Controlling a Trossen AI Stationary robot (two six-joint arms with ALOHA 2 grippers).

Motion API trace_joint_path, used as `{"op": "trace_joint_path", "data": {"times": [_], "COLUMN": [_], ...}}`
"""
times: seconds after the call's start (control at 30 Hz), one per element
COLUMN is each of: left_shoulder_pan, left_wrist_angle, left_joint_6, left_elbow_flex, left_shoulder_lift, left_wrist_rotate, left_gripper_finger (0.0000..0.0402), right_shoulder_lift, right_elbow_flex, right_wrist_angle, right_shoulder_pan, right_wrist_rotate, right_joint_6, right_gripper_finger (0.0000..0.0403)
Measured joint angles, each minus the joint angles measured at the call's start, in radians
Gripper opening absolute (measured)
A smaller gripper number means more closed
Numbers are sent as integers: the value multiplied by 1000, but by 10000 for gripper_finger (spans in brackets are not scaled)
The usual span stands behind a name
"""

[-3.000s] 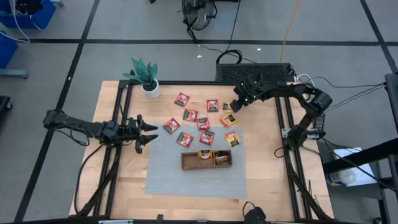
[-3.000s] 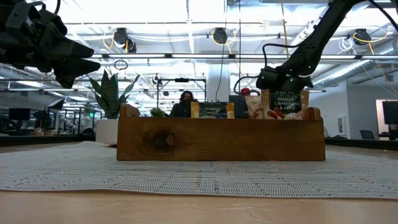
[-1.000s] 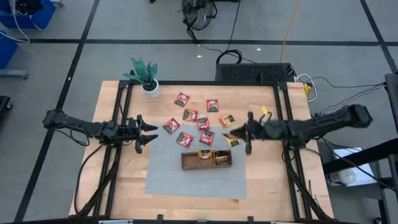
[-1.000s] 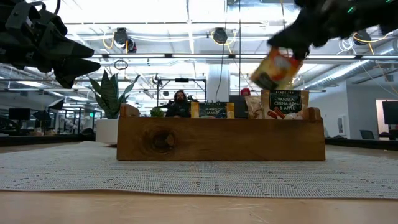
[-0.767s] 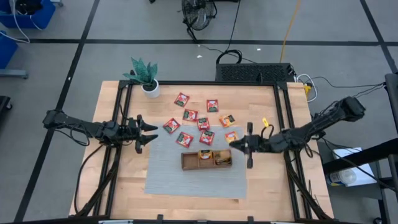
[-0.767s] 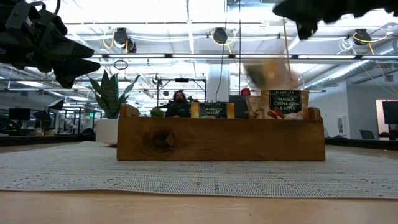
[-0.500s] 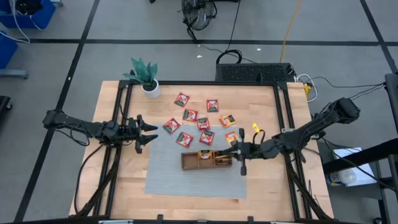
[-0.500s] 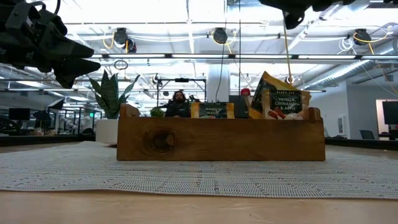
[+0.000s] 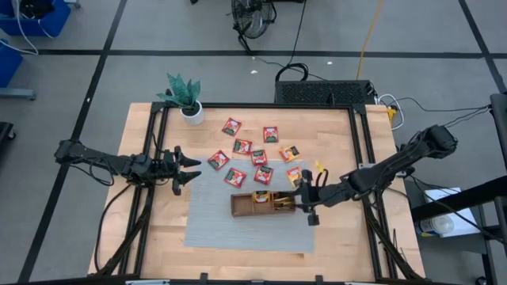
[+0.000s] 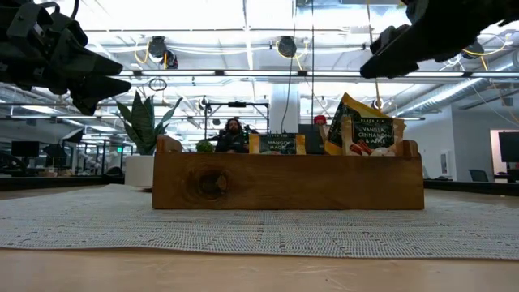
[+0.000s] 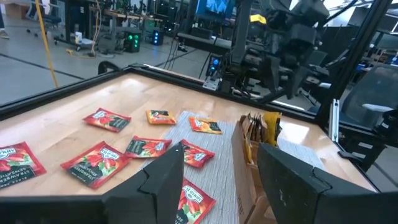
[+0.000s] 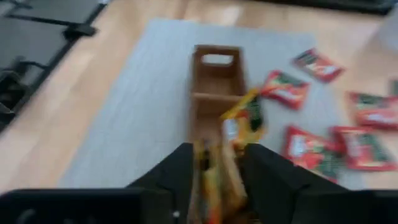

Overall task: Pick & Place Tea
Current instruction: Put the yellow tea bag into the middle compartment of the wood organizer

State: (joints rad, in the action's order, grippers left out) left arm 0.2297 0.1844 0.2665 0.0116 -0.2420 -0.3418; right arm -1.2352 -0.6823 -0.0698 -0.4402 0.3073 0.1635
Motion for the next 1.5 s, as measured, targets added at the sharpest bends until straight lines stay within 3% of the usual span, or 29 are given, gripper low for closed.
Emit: {"op": "trace_joint_path", "data": {"times": [0.17,0.33,0.6,0.77,0.97,1.23,1.5], "left_shoulder_pan": [0,0,0,0,0,0,0], "left_wrist_angle": [0,0,0,0,0,0,0], "left_joint_6": [0,0,0,0,0,0,0], "left_elbow_flex": [0,0,0,0,0,0,0], "left_shoulder_lift": [0,0,0,0,0,0,0], "left_wrist_rotate": [0,0,0,0,0,0,0], "left_gripper_finger": [205,205,205,205,205,205,205], "right_shoulder_lift": [-75,-154,-155,-158,-160,-161,-139], "right_elbow_flex": [0,0,-1,0,0,0,0], "right_wrist_angle": [-47,-101,-145,-120,-120,-133,-196], "right_shoulder_pan": [0,15,41,69,74,79,67], "right_wrist_rotate": [-5,-25,-26,-105,-102,-101,-98], "right_joint_6": [13,6,-6,2,-10,-59,-100], "right_gripper_finger": [158,145,127,109,83,6,0]}}
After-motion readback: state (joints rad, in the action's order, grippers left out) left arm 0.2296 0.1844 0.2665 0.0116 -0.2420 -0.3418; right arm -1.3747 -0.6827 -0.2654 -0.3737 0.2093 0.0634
